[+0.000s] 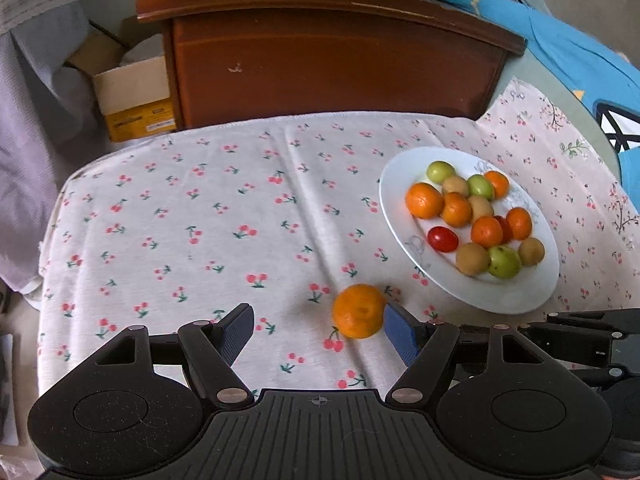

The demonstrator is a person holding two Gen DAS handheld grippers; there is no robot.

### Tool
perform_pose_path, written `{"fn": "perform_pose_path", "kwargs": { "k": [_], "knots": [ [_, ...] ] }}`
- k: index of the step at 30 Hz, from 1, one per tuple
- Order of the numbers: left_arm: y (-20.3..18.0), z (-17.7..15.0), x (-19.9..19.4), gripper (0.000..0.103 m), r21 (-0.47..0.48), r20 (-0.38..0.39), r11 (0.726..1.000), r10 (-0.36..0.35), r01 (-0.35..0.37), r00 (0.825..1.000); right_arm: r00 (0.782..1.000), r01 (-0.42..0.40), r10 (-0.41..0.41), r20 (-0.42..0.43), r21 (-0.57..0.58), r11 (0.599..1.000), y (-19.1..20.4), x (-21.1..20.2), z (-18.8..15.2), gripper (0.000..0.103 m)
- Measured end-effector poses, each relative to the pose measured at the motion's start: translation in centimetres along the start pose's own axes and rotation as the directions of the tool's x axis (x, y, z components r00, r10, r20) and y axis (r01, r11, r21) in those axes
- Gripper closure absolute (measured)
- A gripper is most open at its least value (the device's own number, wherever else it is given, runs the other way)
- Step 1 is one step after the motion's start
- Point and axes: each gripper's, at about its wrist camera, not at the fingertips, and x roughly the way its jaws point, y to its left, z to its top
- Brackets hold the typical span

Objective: Organize fruits
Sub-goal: 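Withdraw both open tools from the plate back to the last fruits, then grasp the last tangerine with the left tool while the right tool grasps the green fruit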

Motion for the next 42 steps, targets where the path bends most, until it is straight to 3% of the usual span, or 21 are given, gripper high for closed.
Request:
{"fn": "perform_pose_path", "kwargs": {
  "k": [8,15,26,32,35,37,42],
  "knots": [
    [0.3,0.1,0.7,0.032,-0.042,-0.013,0.999,-0.021,0.020,1.000,1.000,-0.002,0.003,0.021,-0.014,1.000,0.2,0.4,-0.2,0.075],
    [-0.2,0.1,0.9,0.034,-0.034,-0.017,0.999,-0.039,0.039,0.999,1.000,-0.024,0.024,-0.013,-0.016,1.000,0.0,0.2,-0.1,0.076],
    [-1.3,-0.1,2.4,0.042,0.015,-0.021,1.000,-0.001,0.001,1.000,0.998,0.001,-0.004,-0.062,-0.051,0.999,0.2,-0.1,-0.7,0.074],
    [-2.1,-0.4,2.7,0.052,0.076,0.009,0.997,0.029,-0.030,1.000,0.998,-0.011,0.010,-0.054,-0.008,1.000,-0.2,0.2,-0.9,0.074],
    [-2.5,-0.6,2.7,0.060,0.097,0.020,0.995,0.028,-0.029,0.999,0.998,-0.014,0.013,-0.053,-0.011,1.000,-0.1,0.3,-1.0,0.075],
    [-2.9,-0.8,2.6,0.072,0.116,0.031,0.993,0.019,-0.022,0.999,0.999,-0.011,0.010,-0.052,-0.009,1.000,-0.1,0.3,-1.0,0.076],
    [-2.8,-0.6,2.5,0.073,0.098,0.036,0.995,0.006,-0.010,0.999,0.998,-0.011,0.011,-0.055,-0.012,1.000,-0.1,0.2,-0.9,0.077]
  ]
}}
